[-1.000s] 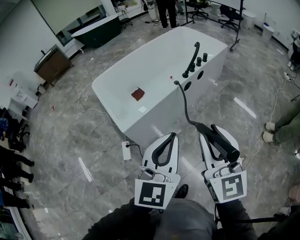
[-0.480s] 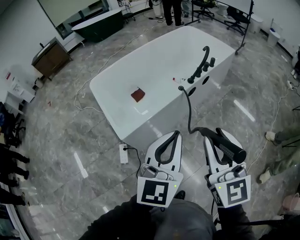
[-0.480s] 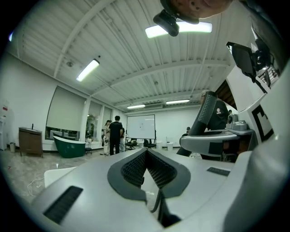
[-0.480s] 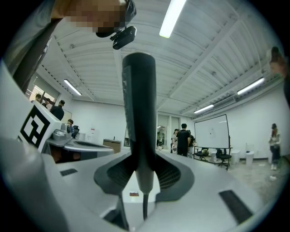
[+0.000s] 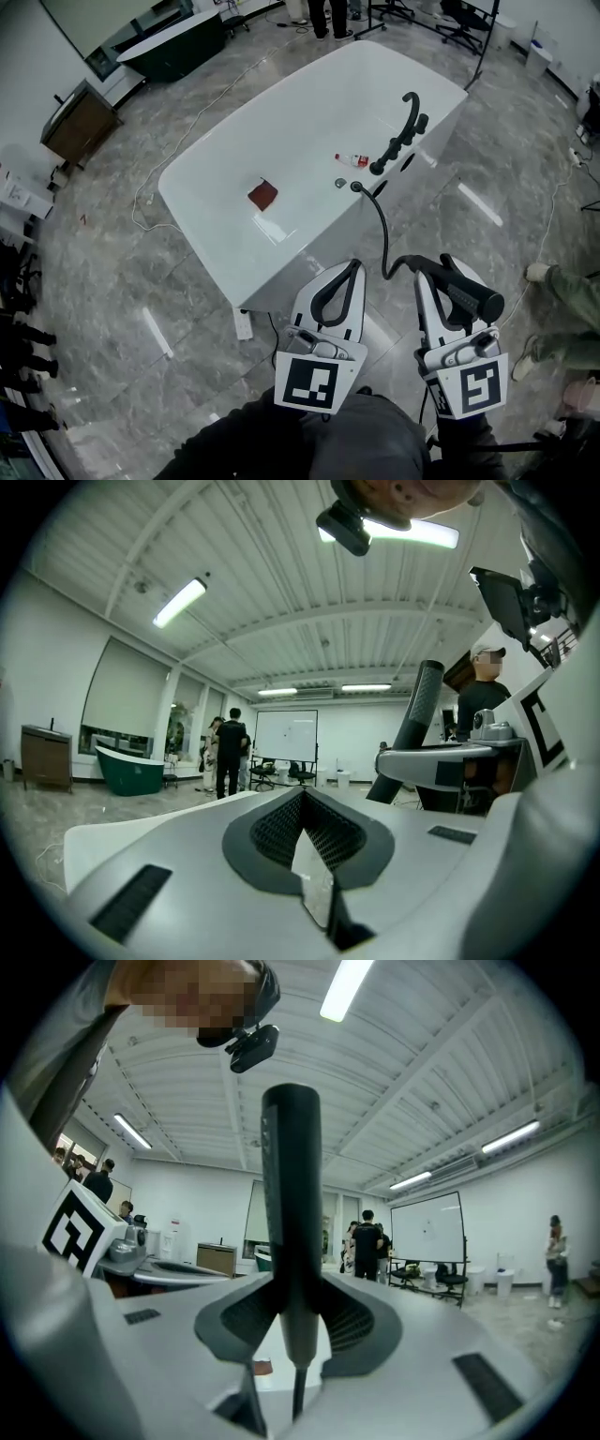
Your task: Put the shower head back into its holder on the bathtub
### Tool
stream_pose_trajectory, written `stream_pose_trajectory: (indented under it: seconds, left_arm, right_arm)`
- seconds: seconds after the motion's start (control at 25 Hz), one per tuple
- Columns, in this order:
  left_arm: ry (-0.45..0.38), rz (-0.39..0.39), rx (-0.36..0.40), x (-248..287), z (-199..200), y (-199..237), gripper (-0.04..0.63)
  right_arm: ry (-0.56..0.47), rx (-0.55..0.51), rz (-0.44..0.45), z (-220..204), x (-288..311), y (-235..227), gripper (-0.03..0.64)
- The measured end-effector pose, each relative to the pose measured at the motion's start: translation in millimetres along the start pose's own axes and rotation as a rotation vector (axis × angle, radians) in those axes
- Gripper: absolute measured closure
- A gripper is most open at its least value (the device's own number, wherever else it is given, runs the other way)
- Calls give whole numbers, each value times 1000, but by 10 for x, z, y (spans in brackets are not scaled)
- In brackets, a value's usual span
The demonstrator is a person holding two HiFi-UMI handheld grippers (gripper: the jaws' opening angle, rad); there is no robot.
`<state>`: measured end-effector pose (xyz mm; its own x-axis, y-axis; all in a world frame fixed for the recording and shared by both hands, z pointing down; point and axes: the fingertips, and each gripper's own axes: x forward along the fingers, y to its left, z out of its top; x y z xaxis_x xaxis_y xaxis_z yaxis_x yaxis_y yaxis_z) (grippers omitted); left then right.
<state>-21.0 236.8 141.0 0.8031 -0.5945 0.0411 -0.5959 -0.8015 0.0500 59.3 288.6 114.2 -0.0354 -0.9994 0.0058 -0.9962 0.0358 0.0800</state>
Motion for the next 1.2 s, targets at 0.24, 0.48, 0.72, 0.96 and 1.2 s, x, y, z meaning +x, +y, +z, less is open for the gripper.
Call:
stream_pose_trajectory:
  seconds: [0.24,0.48,0.72,0.96,1.2]
  left_arm:
    - [4,-31,-19,228,2,140,592]
    - [20,-31,-26,516,-37,152,592]
    - [24,-1,-14,911,-9,142,592]
    - [60,47,-11,1377,-129,160,592]
    - [78,125,2,1790,-169,193,592]
  right_arm:
    - [-15,-15,-16,166,212,-52,477]
    - [-24,-10,-20,196,371,-298,476]
    - [-21,9,4,145,567,-656,477]
    - [-14,35,47,-17,835,-1072,476]
    - [-6,61,129,-138,1126,-1438,476]
